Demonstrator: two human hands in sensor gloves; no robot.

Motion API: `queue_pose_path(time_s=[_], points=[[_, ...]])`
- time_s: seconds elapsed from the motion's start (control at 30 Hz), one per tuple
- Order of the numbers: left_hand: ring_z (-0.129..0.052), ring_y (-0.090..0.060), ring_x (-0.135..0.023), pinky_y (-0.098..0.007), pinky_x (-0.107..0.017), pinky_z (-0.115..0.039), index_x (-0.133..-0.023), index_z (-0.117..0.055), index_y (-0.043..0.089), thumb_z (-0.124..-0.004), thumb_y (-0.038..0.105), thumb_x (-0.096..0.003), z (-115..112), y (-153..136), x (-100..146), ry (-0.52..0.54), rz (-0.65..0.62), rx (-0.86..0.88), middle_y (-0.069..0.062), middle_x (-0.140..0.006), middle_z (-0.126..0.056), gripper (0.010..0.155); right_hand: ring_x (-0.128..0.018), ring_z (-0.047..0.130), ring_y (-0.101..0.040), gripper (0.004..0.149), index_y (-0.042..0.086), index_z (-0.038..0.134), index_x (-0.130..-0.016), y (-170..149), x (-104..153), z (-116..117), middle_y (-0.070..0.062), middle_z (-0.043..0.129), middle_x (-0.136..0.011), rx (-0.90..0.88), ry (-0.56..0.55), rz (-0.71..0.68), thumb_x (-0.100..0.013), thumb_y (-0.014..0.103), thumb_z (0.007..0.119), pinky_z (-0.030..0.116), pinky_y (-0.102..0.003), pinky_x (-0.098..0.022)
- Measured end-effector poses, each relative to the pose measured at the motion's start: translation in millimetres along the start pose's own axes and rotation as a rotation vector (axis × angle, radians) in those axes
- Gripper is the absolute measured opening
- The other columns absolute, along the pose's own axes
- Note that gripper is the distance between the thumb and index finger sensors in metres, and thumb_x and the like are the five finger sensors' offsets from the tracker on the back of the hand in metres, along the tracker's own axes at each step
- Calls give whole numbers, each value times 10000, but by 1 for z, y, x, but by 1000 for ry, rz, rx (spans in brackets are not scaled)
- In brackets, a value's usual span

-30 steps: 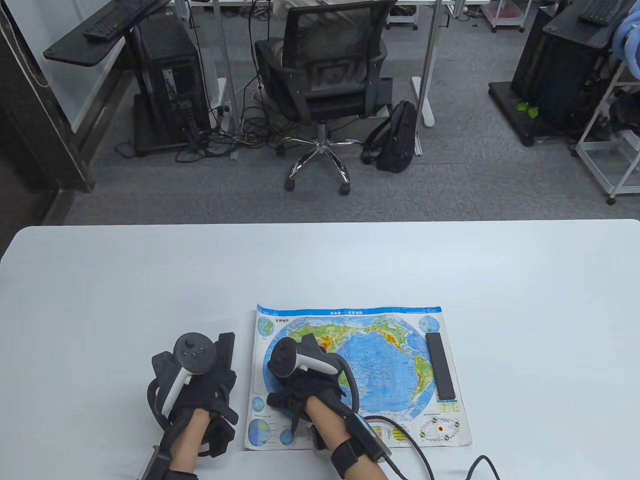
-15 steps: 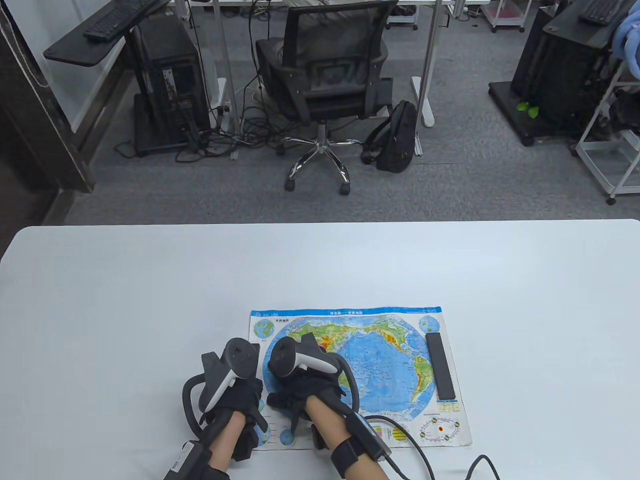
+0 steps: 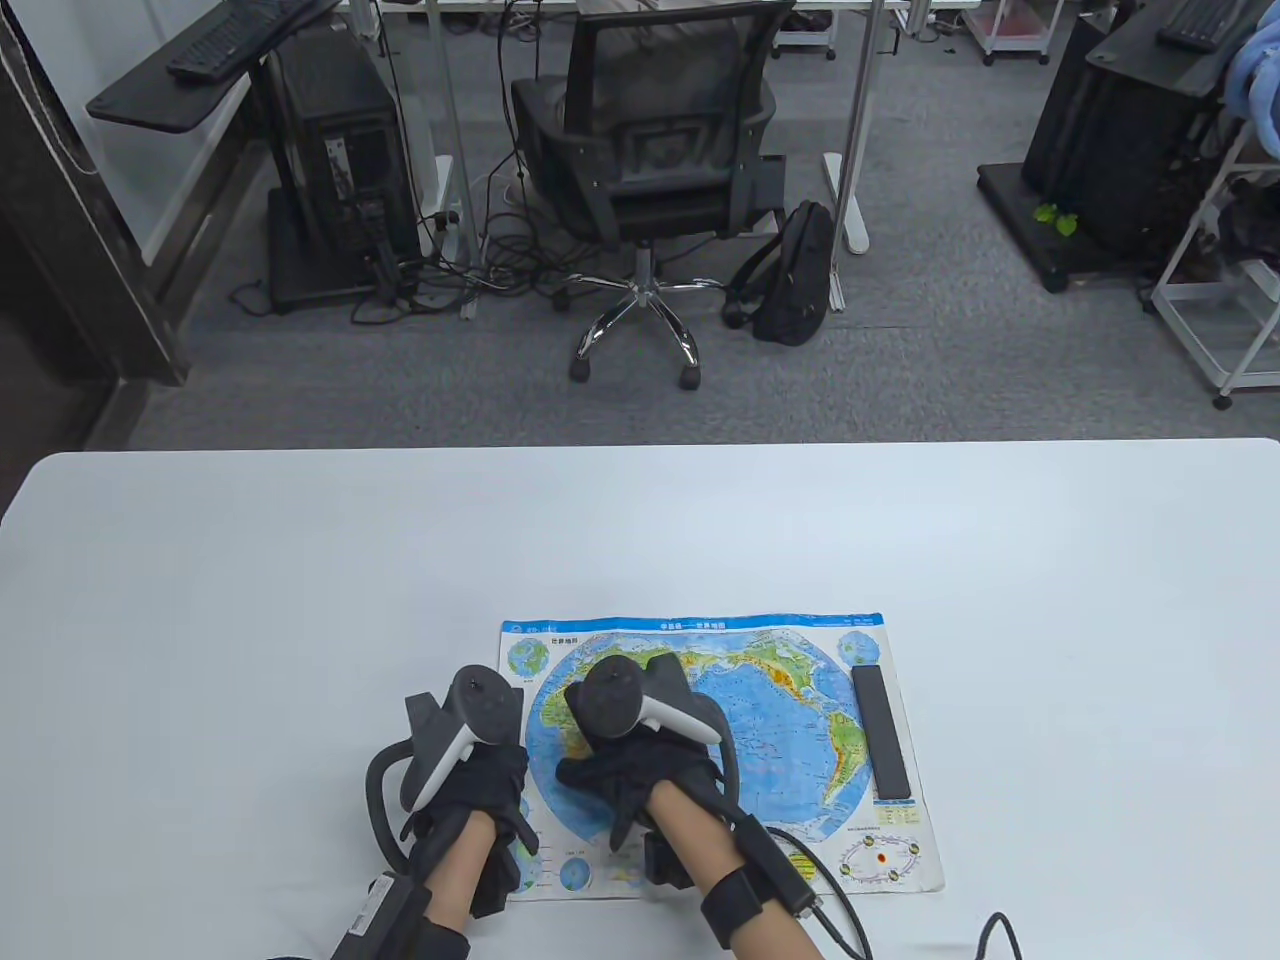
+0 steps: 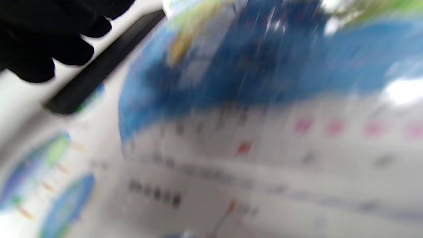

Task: Unroll map and secure with paperweights

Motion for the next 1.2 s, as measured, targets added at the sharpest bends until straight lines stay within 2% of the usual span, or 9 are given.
queue_pose_path(time_s=[0.13, 0.27, 0.37, 0.43, 0.53, 0.67, 0.83, 0.97, 1.2], points=[[-643, -395, -958, -581, -621, -682, -1089, -442, 248, -751, 453, -500, 40, 21, 16, 61, -116, 125, -167, -1123, -462, 695, -856, 121, -647, 757, 149, 176, -1044, -11, 43, -54, -283, 60, -1055, -61, -119, -46, -562, 449, 678, 240, -822, -489], [-532, -431, -993, -618, -662, -567, -1101, -363, 239, -735, 485, -510, 74, 50, 44, 138, -342, 327, -175, -1141, -382, 741, -867, 152, -656, 769, 141, 181, -1051, -15, 97, -98, -305, 74, -1059, -152, -257, -138, -564, 465, 680, 271, -822, -504], [-464, -435, -1018, -628, -681, -514, -1110, -323, 254, -725, 502, -520, 83, 68, 66, 153, -535, 474, -157, -1157, -341, 755, -874, 173, -663, 783, 136, 180, -1058, -21, 138, -118, -323, 80, -1062, -213, -347, -221, -565, 482, 680, 290, -825, -507], [-455, -431, -1025, -623, -688, -508, -1114, -310, 260, -719, 515, -525, 83, 74, 78, 157, -625, 530, -148, -1164, -341, 761, -876, 179, -668, 793, 135, 172, -1061, -26, 156, -122, -331, 78, -1063, -253, -387, -264, -568, 494, 678, 295, -827, -508], [-457, -427, -1032, -620, -695, -510, -1117, -307, 266, -720, 530, -526, 73, 81, 93, 194, -737, 599, -140, -1171, -351, 767, -875, 169, -673, 810, 138, 157, -1064, -43, 183, -116, -337, 65, -1062, -323, -445, -339, -569, 512, 678, 293, -831, -507], [-465, -423, -1033, -617, -699, -507, -1117, -309, 261, -730, 536, -520, 53, 82, 102, 228, -818, 648, -138, -1170, -361, 780, -875, 150, -676, 829, 148, 142, -1066, -66, 193, -98, -334, 46, -1064, -375, -488, -380, -568, 536, 679, 286, -841, -500], [-440, -423, -1038, -616, -706, -480, -1115, -285, 264, -730, 561, -513, 19, 78, 96, 240, -855, 661, -130, -1172, -340, 806, -872, 139, -675, 835, 154, 140, -1065, -97, 186, -72, -329, 38, -1062, -436, -478, -367, -565, 545, 683, 278, -842, -499], [-422, -433, -1032, -616, -704, -458, -1112, -285, 257, -731, 558, -511, -7, 72, 82, 170, -811, 664, -138, -1167, -331, 806, -865, 127, -676, 836, 160, 134, -1061, -118, 175, -54, -320, 25, -1058, -476, -449, -337, -564, 545, 685, 273, -841, -496], [-426, -439, -1026, -617, -700, -455, -1111, -292, 250, -736, 563, -506, -21, 59, 75, 128, -778, 649, -146, -1163, -340, 813, -864, 135, -673, 832, 159, 140, -1058, -133, 168, -31, -315, 38, -1060, -482, -404, -276, -561, 542, 687, 275, -836, -498]])
Point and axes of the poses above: the tracker on the back of each hand, its own y axis roughly to the thumb side, its own x axis roughly from the fingertips to the wrist, z = x × y, the point moved 2 cm from there along -x, roughly from the wrist to the fingertips
